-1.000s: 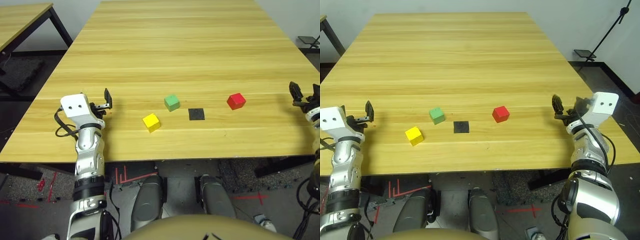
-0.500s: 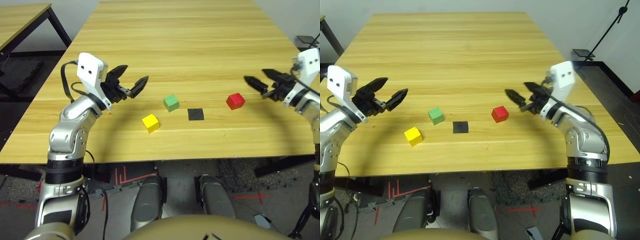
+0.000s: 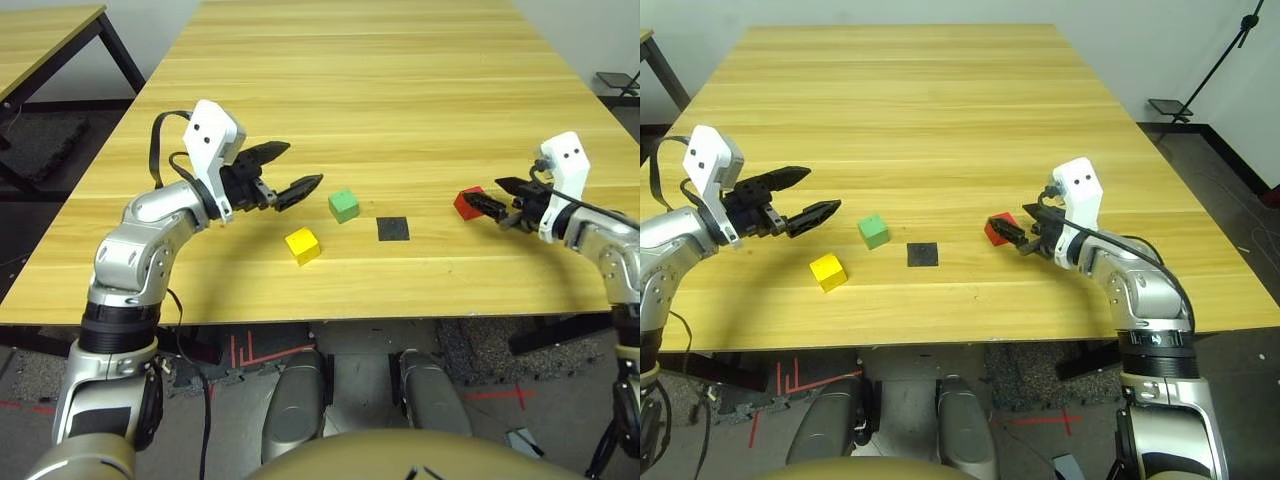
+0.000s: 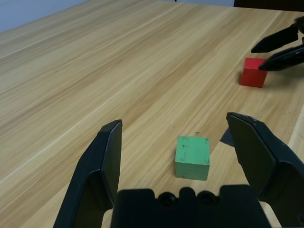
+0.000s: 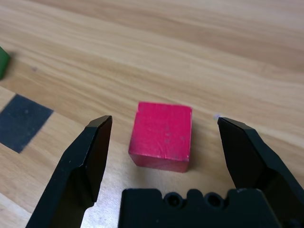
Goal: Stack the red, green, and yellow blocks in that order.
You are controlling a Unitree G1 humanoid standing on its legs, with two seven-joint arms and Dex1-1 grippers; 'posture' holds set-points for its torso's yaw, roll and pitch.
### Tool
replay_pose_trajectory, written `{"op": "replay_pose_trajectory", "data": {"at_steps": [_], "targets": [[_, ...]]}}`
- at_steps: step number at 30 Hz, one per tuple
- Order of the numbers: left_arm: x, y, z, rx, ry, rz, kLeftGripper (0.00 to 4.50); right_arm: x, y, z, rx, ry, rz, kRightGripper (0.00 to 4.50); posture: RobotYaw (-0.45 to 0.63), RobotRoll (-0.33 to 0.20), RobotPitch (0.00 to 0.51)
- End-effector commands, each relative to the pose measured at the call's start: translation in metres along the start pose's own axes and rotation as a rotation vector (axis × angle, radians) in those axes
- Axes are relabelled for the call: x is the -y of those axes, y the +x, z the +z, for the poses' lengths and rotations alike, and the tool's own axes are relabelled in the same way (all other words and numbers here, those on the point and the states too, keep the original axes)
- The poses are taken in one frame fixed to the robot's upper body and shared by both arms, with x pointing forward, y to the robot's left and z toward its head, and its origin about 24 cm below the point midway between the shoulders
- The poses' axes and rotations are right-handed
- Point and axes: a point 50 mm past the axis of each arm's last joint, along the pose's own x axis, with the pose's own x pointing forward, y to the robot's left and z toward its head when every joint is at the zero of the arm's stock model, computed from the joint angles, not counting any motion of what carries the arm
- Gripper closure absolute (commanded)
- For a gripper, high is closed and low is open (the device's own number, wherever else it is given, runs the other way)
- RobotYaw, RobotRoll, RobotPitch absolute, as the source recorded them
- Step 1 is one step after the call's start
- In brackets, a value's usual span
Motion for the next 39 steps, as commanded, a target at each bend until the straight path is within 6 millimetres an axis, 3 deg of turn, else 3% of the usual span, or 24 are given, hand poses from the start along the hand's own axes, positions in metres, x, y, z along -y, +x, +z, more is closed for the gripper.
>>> {"op": "replay_pose_trajectory", "data": {"at_steps": [1,5,6,8,13,17,22,27,34,39], "targets": [[0.005,-0.002,-0.003,-0.017,-0.011,0.002,0.02,0.001,0.004,-0.005,-0.024,0.001,-0.011,0.0,0.18,-0.13,0.111],[0.008,-0.003,-0.004,-0.019,-0.018,0.003,0.02,0.003,0.008,-0.008,-0.046,0.005,-0.035,0.0,0.19,-0.13,0.113],[0.008,-0.004,-0.004,-0.02,-0.017,0.005,0.0,0.003,0.01,-0.009,-0.051,0.007,-0.048,0.18,0.2,-0.13,0.111],[0.008,-0.003,-0.003,-0.018,-0.016,0.012,0.0,0.002,0.014,-0.009,-0.066,0.004,-0.057,0.66,0.2,-0.129,0.11],[0.007,-0.002,-0.001,-0.009,-0.013,0.019,0.0,-0.004,0.023,-0.003,-0.08,-0.028,-0.02,2.41,0.21,-0.129,0.104],[0.007,-0.001,-0.001,-0.009,-0.006,0.012,0.0,-0.018,0.023,0.011,-0.084,-0.112,0.139,2.43,0.2,-0.131,0.094],[0.008,0.004,0.003,-0.011,0.001,-0.041,0.0,-0.043,0.022,0.03,-0.172,-0.383,0.518,2.43,0.21,-0.141,0.086],[0.008,0.01,0.007,-0.021,0.019,-0.071,0.0,-0.058,0.043,0.039,-0.202,-0.513,0.751,2.43,0.24,-0.149,0.085],[0.013,0.011,0.007,-0.031,0.023,-0.079,0.0,-0.073,0.069,0.039,-0.22,-0.554,0.9,2.43,0.31,-0.15,0.095],[0.018,0.003,0.008,-0.037,0.014,-0.051,0.0,-0.072,0.079,0.04,-0.212,-0.569,0.917,2.43,0.35,-0.149,0.104]]}}
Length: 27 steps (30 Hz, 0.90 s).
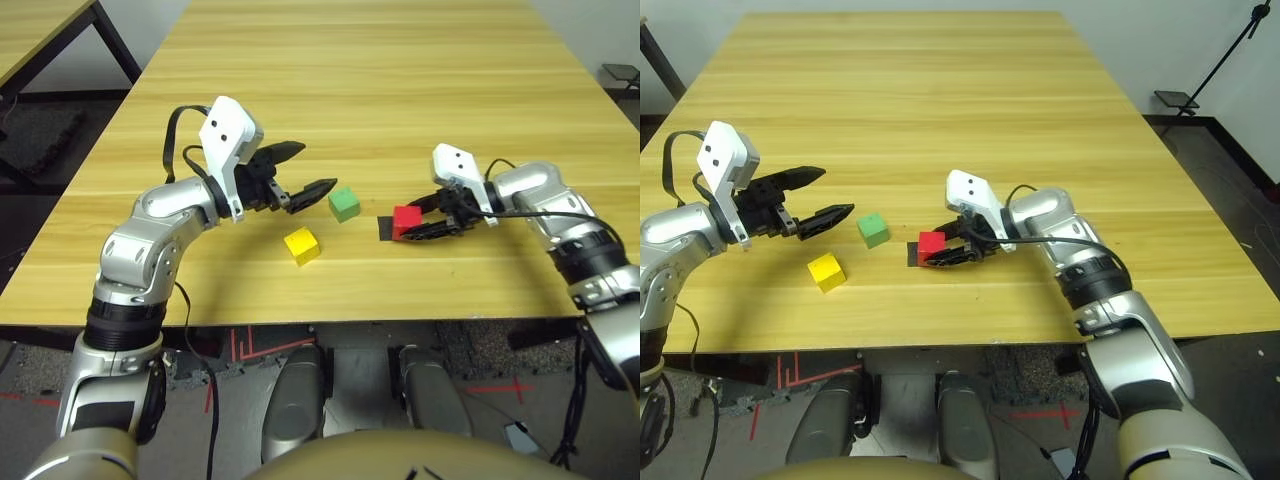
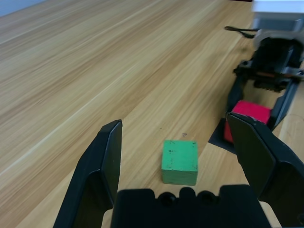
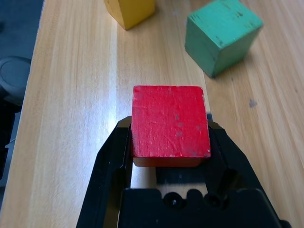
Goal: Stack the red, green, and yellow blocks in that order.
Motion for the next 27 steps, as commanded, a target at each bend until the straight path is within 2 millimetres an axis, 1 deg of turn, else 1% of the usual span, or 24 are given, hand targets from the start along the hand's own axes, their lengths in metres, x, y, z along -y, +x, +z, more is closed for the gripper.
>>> {"op": "replay_pose_trajectory", "data": {"at_steps": [1,6,11,20,26,27], "targets": [[0.004,-0.007,-0.001,-0.018,-0.007,0.021,0.0,0.005,-0.002,-0.003,-0.02,-0.019,0.002,2.43,0.35,-0.149,0.104],[0.008,-0.013,-0.002,-0.027,-0.016,0.042,0.0,0.008,-0.002,-0.006,-0.024,-0.025,0.011,2.43,0.37,-0.143,0.103],[0.009,-0.014,-0.002,-0.03,-0.02,0.052,0.0,0.009,-0.001,-0.009,-0.022,-0.02,0.01,2.43,0.37,-0.137,0.099],[0.01,-0.011,0.001,-0.033,-0.016,0.038,0.0,0.012,0.002,-0.014,-0.006,-0.017,-0.026,2.43,0.37,-0.12,0.094],[0.012,-0.003,-0.001,-0.051,-0.028,0.003,0.0,0.01,0.004,-0.017,0.007,-0.014,-0.011,2.43,0.35,-0.107,0.094],[0.013,-0.002,-0.002,-0.06,-0.037,-0.008,0.0,0.01,0.003,-0.017,0.012,-0.018,-0.003,1.7,0.34,-0.105,0.094]]}}
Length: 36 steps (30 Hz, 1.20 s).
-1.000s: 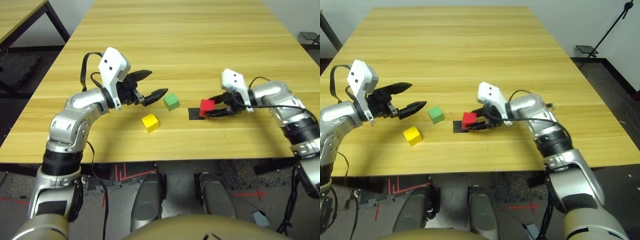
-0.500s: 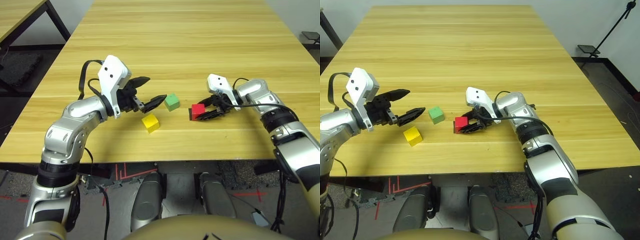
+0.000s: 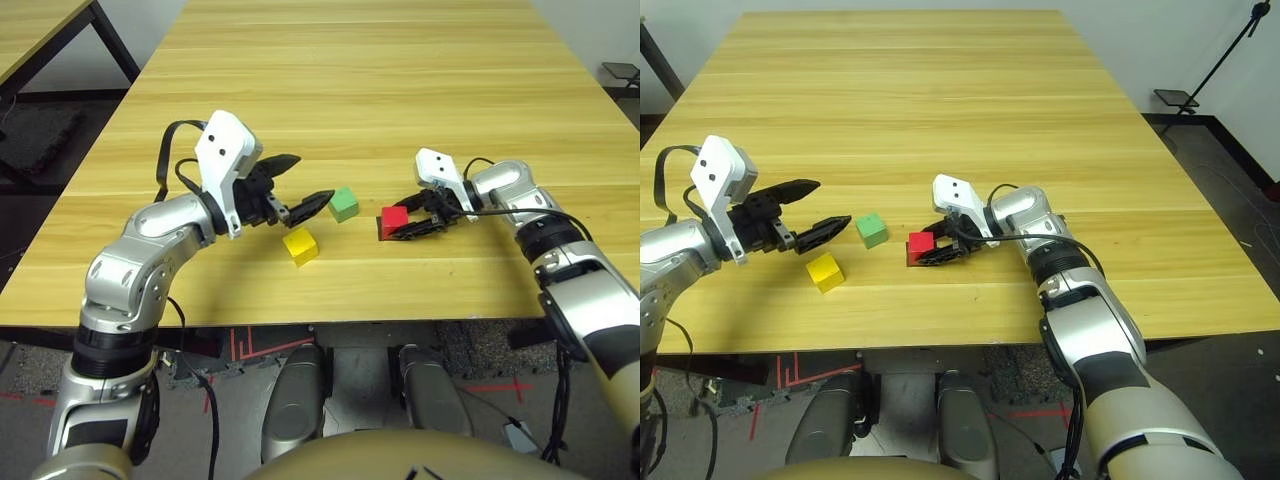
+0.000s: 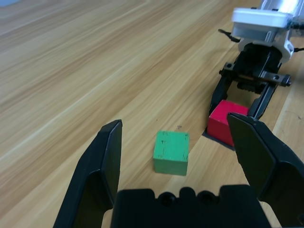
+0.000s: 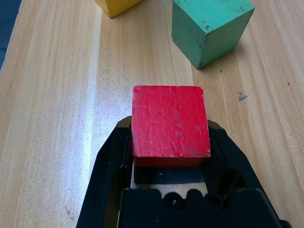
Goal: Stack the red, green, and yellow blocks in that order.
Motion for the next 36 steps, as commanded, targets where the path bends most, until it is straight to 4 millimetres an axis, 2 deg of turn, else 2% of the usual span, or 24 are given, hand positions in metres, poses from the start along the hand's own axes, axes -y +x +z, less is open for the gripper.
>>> {"op": "replay_pose_trajectory", "data": {"at_steps": [1,5,9,13,16,19,25,35,36], "targets": [[0.004,0.008,-0.004,-0.045,-0.016,-0.053,0.0,-0.001,-0.004,-0.004,-0.005,-0.005,0.014,1.46,0.33,-0.102,0.095],[0.003,0.016,-0.005,-0.076,-0.018,-0.092,0.0,-0.002,-0.02,0.004,-0.029,-0.089,0.039,0.05,0.31,-0.097,0.093],[0.0,0.03,-0.008,-0.135,-0.011,-0.135,0.0,-0.004,-0.058,0.03,-0.048,-0.174,0.028,0.05,0.28,-0.096,0.09],[-0.008,0.045,-0.019,-0.21,-0.014,-0.135,0.0,-0.019,-0.09,0.057,-0.016,-0.153,-0.019,0.05,0.23,-0.1,0.086],[-0.015,0.054,-0.033,-0.286,-0.012,-0.125,0.0,-0.033,-0.103,0.066,0.027,-0.116,-0.065,0.05,0.19,-0.099,0.081],[-0.022,0.065,-0.041,-0.298,0.012,-0.116,0.0,-0.045,-0.109,0.065,0.027,-0.092,-0.101,0.05,0.14,-0.098,0.075],[-0.025,0.074,-0.055,-0.332,0.012,-0.153,0.0,-0.058,-0.109,0.065,0.048,-0.07,-0.159,0.05,0.07,-0.087,0.059],[-0.018,0.079,-0.073,-0.357,0.01,-0.241,0.0,-0.065,-0.107,0.063,0.075,-0.045,-0.188,0.05,0.05,-0.074,0.06],[-0.018,0.082,-0.072,-0.333,0.006,-0.242,0.19,-0.065,-0.107,0.063,0.078,-0.044,-0.191,0.02,0.05,-0.073,0.061]]}}
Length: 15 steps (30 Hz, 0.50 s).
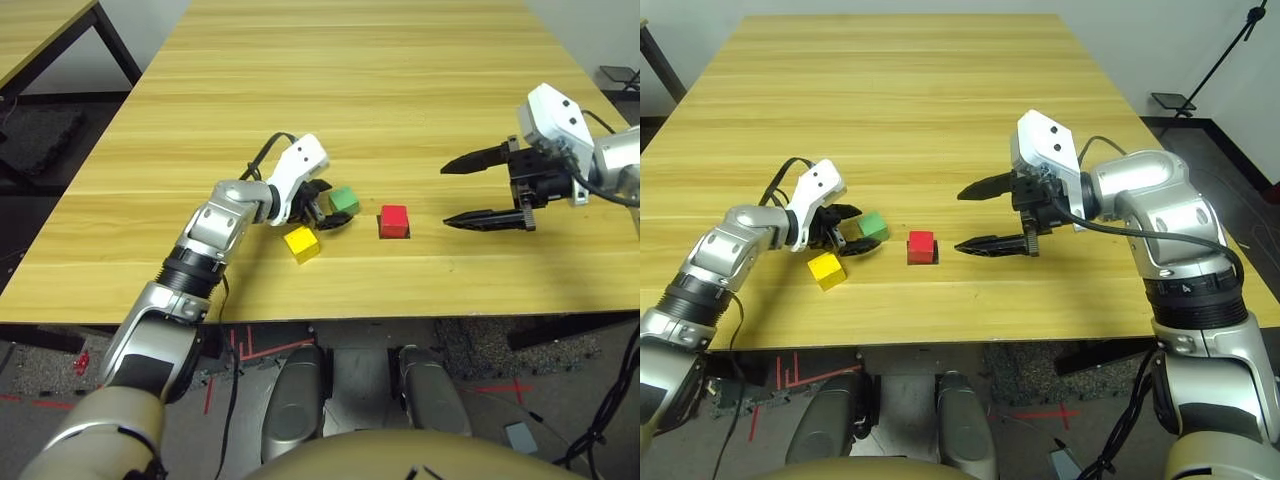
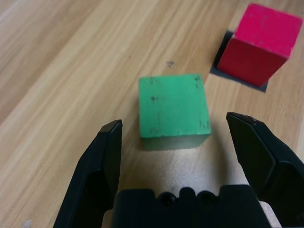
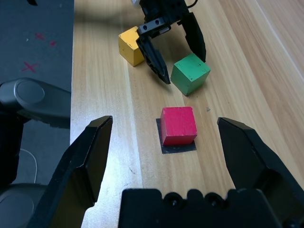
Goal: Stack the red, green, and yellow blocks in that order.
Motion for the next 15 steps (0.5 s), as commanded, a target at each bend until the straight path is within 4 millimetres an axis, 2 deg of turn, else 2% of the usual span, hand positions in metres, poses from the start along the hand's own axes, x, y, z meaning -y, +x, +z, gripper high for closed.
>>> {"op": "replay_pose_trajectory", "data": {"at_steps": [1,5,7,8,15], "targets": [[0.003,0.008,-0.001,0.022,-0.004,-0.024,0.43,-0.001,-0.003,-0.001,0.01,0.007,-0.02,0.0,0.05,-0.073,0.061],[0.003,0.01,0.011,0.068,0.014,-0.033,1.56,0.001,-0.003,-0.004,0.012,0.014,-0.029,0.0,0.06,-0.068,0.066],[0.002,0.009,0.021,0.093,0.025,-0.042,2.33,0.001,-0.004,-0.006,0.013,0.018,-0.033,0.0,0.07,-0.068,0.069],[0.001,0.008,0.024,0.098,0.026,-0.043,2.45,0.002,-0.004,-0.007,0.013,0.019,-0.035,0.0,0.07,-0.068,0.07],[0.003,-0.005,0.068,0.145,0.154,-0.131,2.45,0.002,-0.007,-0.014,0.006,0.035,-0.044,0.0,0.07,-0.063,0.073]]}}
